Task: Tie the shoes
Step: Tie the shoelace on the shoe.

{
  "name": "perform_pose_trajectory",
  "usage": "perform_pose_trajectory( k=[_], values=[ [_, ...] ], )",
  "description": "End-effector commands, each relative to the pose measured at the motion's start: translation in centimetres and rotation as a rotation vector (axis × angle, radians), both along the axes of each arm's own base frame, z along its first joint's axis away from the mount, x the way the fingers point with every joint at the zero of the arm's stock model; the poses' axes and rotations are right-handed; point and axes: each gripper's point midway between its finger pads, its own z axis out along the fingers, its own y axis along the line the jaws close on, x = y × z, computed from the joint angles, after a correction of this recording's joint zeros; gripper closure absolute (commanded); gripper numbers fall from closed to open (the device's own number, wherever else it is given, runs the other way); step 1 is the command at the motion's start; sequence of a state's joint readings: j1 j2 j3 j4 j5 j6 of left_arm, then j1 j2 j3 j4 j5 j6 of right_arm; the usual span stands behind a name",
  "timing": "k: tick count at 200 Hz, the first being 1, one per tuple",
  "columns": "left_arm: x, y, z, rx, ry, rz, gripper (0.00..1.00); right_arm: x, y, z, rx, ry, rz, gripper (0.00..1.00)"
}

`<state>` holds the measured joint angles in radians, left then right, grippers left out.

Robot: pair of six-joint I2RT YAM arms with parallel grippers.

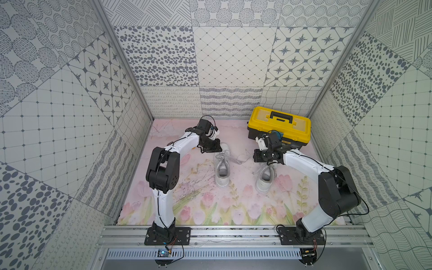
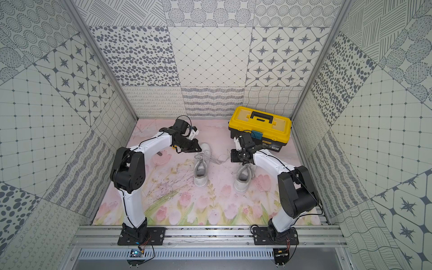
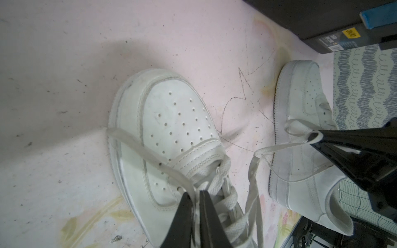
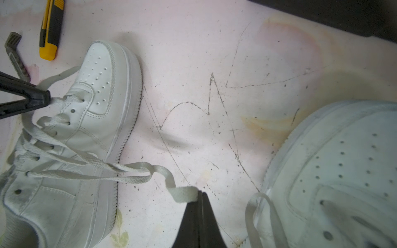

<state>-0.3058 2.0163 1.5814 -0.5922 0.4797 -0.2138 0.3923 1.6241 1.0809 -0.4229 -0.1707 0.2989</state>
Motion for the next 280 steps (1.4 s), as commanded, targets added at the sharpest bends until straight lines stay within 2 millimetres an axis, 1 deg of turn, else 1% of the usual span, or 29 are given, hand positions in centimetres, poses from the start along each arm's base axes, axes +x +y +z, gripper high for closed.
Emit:
perform_pose_trajectory(
  k=[1,11,49,54,69,88,98,114,124,145,159,175,199,224,244,264,280],
  values=[
    [0.4,0.5,0.8,0.009,-0.033,0.002,0.86,0.8,0.0,1.3,-0.01,-0.047,0.006,1.0],
    [0.4,0.9,1.0,0.029,-0.042,0.005,0.84,0.8,-0.2,1.4,-0.021,-0.053,0.002,1.0],
    [0.3,2.3,1.9,0.08,-0.073,0.023,0.84,1.1,-1.0,2.0,-0.047,-0.071,-0.015,1.0],
    [0.2,2.2,2.0,0.08,-0.078,0.021,0.86,1.1,-1.1,2.0,-0.048,-0.07,-0.018,1.0],
    [0.2,2.5,2.2,0.079,-0.08,0.024,1.0,1.1,-1.2,2.3,-0.045,-0.078,-0.02,1.0],
    [0.0,2.7,2.5,0.09,-0.092,0.027,1.0,1.4,-1.5,2.9,-0.052,-0.096,-0.025,1.0],
    [0.0,3.1,2.9,0.106,-0.109,0.033,1.0,1.5,-1.9,3.6,-0.059,-0.119,-0.035,1.0],
    [-0.1,4.2,3.6,0.146,-0.143,0.055,1.0,1.9,-2.8,4.8,-0.073,-0.152,-0.056,1.0],
    [-0.2,5.2,4.4,0.172,-0.168,0.077,1.0,2.0,-3.6,5.7,-0.084,-0.173,-0.076,1.0],
    [-0.6,7.8,5.6,0.239,-0.218,0.139,1.0,1.9,-5.6,7.2,-0.12,-0.212,-0.116,1.0],
    [-1.2,9.6,6.0,0.273,-0.239,0.185,1.0,1.5,-7.0,7.8,-0.146,-0.229,-0.151,1.0],
    [-2.0,11.6,5.6,0.296,-0.237,0.235,1.0,1.2,-8.7,8.1,-0.167,-0.227,-0.192,1.0],
    [-3.2,14.3,4.1,0.316,-0.197,0.309,1.0,0.6,-11.3,7.6,-0.211,-0.201,-0.259,1.0],
    [-4.3,18.1,2.2,0.384,-0.146,0.398,1.0,0.1,-14.2,7.0,-0.276,-0.174,-0.334,1.0],
    [-4.9,20.6,1.3,0.378,-0.11,0.455,1.0,-0.1,-15.9,6.4,-0.312,-0.152,-0.375,1.0],
    [-5.0,22.6,1.1,0.392,-0.097,0.507,1.0,-0.3,-17.1,5.8,-0.36,-0.132,-0.394,1.0],
    [-4.7,24.3,1.5,0.39,-0.102,0.562,1.0,-0.3,-17.7,5.3,-0.388,-0.118,-0.398,1.0]
  ],
)
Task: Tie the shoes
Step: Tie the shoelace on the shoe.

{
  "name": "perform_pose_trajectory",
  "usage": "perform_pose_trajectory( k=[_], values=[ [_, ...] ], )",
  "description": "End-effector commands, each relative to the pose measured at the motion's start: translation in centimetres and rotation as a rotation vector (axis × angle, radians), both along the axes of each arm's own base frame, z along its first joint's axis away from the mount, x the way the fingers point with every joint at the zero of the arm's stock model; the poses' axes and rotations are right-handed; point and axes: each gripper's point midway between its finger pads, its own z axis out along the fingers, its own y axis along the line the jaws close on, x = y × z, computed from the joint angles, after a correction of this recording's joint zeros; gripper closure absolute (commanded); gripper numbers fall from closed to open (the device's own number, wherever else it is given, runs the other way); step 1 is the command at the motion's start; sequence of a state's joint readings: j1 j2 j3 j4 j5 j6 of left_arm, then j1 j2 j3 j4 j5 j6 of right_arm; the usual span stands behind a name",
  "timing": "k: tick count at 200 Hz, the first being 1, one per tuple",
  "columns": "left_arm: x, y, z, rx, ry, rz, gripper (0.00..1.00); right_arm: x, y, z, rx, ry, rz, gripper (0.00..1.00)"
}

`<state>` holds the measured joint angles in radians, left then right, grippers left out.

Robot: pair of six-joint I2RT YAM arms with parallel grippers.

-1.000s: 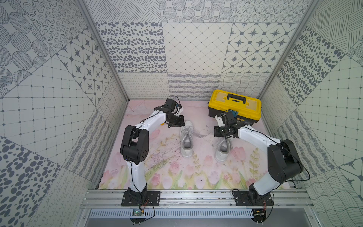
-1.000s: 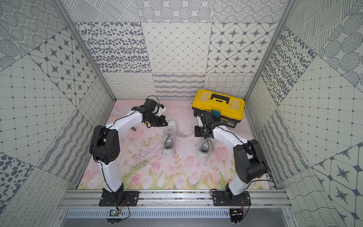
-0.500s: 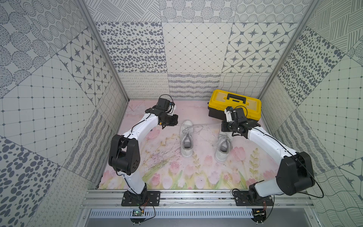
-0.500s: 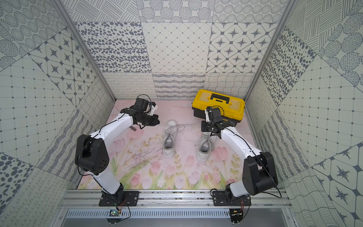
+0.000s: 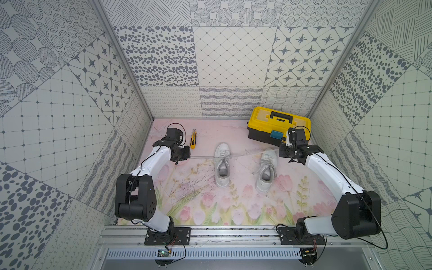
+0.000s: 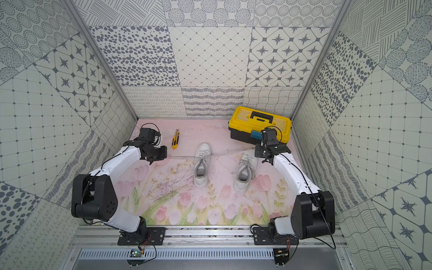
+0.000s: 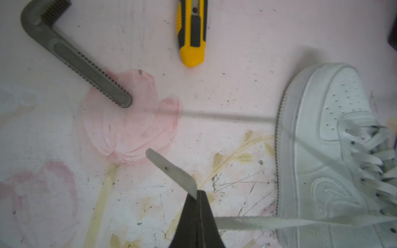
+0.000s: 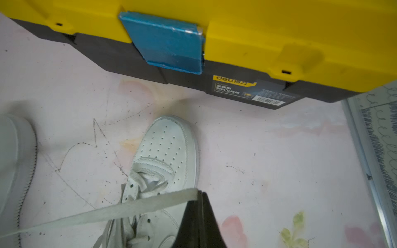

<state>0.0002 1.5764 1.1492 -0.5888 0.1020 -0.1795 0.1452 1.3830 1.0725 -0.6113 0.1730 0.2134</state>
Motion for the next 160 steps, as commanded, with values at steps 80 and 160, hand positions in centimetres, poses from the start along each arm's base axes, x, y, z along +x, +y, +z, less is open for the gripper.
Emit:
perform_pose_trajectory(
  k=[80,160],
  values=[
    [1.6,10.6,1.6,0.015,-0.095,0.321,1.0,-0.1,-1.3,-2.1,-0.075,0.071,0.003,1.0],
    [3.4,1.9,10.9,-0.267,-0.361,0.1,1.0,1.4,9.1,7.7,0.108,-0.161,0.374,1.0]
  ],
)
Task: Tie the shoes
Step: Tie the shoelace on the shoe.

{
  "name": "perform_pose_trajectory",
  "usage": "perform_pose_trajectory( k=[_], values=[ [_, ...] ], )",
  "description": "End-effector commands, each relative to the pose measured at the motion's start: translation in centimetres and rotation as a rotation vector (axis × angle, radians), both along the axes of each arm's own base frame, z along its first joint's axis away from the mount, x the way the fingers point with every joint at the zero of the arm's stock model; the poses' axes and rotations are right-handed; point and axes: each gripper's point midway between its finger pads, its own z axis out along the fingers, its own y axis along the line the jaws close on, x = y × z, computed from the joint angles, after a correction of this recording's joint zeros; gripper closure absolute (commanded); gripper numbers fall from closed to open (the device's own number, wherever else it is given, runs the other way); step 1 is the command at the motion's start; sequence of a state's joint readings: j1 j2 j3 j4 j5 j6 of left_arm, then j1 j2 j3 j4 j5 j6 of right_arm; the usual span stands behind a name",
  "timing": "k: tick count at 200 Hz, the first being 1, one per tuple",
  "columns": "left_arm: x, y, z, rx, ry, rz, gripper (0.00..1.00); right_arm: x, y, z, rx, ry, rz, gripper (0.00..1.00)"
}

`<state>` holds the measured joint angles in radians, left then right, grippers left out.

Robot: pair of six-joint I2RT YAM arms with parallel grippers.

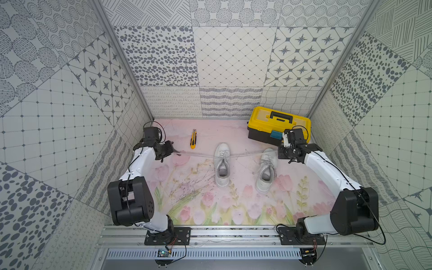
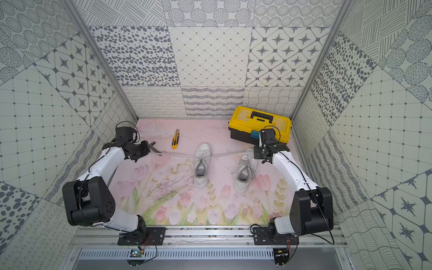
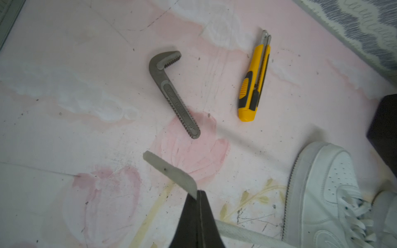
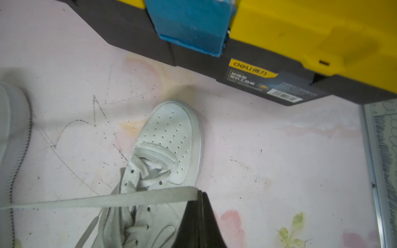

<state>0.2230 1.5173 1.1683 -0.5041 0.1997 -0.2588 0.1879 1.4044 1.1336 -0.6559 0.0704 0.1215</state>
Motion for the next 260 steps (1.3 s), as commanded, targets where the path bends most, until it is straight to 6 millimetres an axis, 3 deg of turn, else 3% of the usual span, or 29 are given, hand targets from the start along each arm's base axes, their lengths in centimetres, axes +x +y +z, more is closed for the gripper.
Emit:
perform_pose_trajectory(
  k=[1,26,41,54,67,97,108,121,153,197,216,232,260],
  values=[
    [1.6,-5.4,6.8,-0.123,-0.228,-0.138,1.0,1.2,5.9,7.1,0.106,-0.177,0.2,1.0],
    [0.9,-8.5,11.7,-0.153,-0.341,-0.197,1.0,1.2,11.3,8.0,0.174,-0.167,0.329,1.0],
    [0.7,-9.7,14.4,-0.176,-0.405,-0.217,1.0,1.3,14.2,7.0,0.189,-0.132,0.39,1.0],
    [0.3,-10.7,16.5,-0.192,-0.448,-0.241,1.0,1.7,15.5,5.4,0.175,-0.097,0.398,1.0],
    [0.0,-11.7,17.9,-0.214,-0.48,-0.263,1.0,2.5,15.3,3.1,0.15,-0.05,0.347,1.0],
    [-1.0,-13.4,19.7,-0.286,-0.519,-0.304,1.0,4.1,11.6,-1.8,0.009,0.031,0.183,0.88],
    [-1.5,-13.8,20.3,-0.296,-0.532,-0.313,1.0,4.3,10.7,-2.4,-0.009,0.052,0.155,0.74],
    [-2.0,-14.1,21.0,-0.306,-0.549,-0.325,1.0,4.1,11.0,-1.6,-0.001,0.039,0.19,0.66],
    [-2.9,-14.4,22.2,-0.331,-0.584,-0.336,1.0,2.9,15.7,2.0,0.072,-0.083,0.419,0.44],
    [-3.1,-14.5,22.2,-0.337,-0.586,-0.335,1.0,-1.4,26.2,4.0,0.283,-0.158,0.829,0.39],
    [-3.0,-14.6,22.1,-0.34,-0.582,-0.336,1.0,-2.9,30.0,3.9,0.327,-0.186,0.951,0.36],
    [-3.0,-14.5,22.0,-0.339,-0.582,-0.336,1.0,-3.1,31.8,3.2,0.323,-0.181,0.994,0.35],
    [-3.0,-14.5,21.9,-0.336,-0.58,-0.334,1.0,-2.6,33.4,2.3,0.336,-0.177,1.011,0.34]
  ],
)
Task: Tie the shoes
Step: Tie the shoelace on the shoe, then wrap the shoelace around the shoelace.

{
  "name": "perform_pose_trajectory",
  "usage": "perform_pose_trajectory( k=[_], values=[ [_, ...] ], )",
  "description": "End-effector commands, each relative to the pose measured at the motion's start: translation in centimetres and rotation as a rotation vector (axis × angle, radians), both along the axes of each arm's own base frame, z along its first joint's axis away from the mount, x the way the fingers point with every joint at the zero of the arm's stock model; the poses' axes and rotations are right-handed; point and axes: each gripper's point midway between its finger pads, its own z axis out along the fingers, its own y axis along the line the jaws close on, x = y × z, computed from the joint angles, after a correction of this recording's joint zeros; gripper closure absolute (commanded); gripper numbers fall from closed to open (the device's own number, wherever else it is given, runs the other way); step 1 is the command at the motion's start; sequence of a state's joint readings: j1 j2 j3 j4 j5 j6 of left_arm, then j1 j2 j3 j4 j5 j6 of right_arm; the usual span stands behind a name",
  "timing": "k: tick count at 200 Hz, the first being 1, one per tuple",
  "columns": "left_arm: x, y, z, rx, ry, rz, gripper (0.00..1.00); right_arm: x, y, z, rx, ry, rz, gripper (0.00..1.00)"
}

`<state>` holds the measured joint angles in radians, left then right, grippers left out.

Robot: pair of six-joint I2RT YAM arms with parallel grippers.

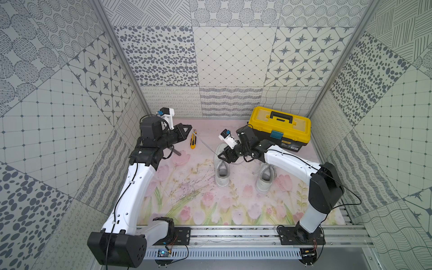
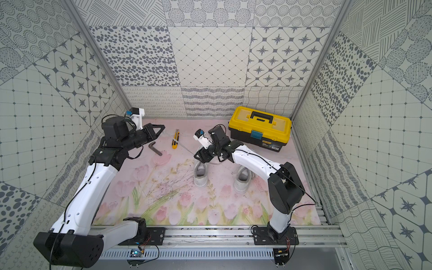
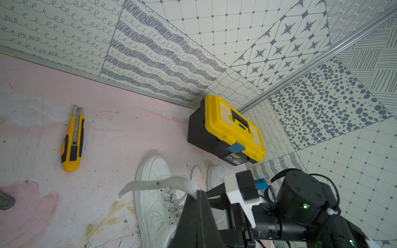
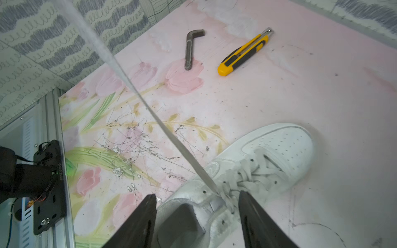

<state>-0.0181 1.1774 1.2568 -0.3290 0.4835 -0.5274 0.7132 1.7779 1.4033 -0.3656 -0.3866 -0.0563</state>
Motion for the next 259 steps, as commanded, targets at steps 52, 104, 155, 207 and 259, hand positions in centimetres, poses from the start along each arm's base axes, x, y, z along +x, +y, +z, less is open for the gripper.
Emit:
perform_pose_trajectory(
  k=[52,104,155,207,259],
  values=[
    [0.1,-0.3,1.1,-0.009,-0.045,-0.013,1.0,2.3,3.1,0.0,0.056,-0.061,0.027,0.42],
    [0.0,0.0,0.7,0.02,-0.038,-0.001,1.0,1.9,2.9,0.3,0.075,-0.058,0.032,1.0],
    [-1.7,1.5,-3.6,0.139,0.083,0.05,1.0,1.8,0.3,0.8,0.065,-0.069,-0.028,1.0],
    [-7.4,0.8,-14.9,0.183,0.347,0.041,1.0,1.0,-1.5,0.3,0.052,-0.053,-0.054,1.0],
    [-12.3,-1.7,-25.3,0.162,0.56,0.032,1.0,0.9,-1.8,-0.2,0.044,-0.042,-0.063,1.0]
  ],
)
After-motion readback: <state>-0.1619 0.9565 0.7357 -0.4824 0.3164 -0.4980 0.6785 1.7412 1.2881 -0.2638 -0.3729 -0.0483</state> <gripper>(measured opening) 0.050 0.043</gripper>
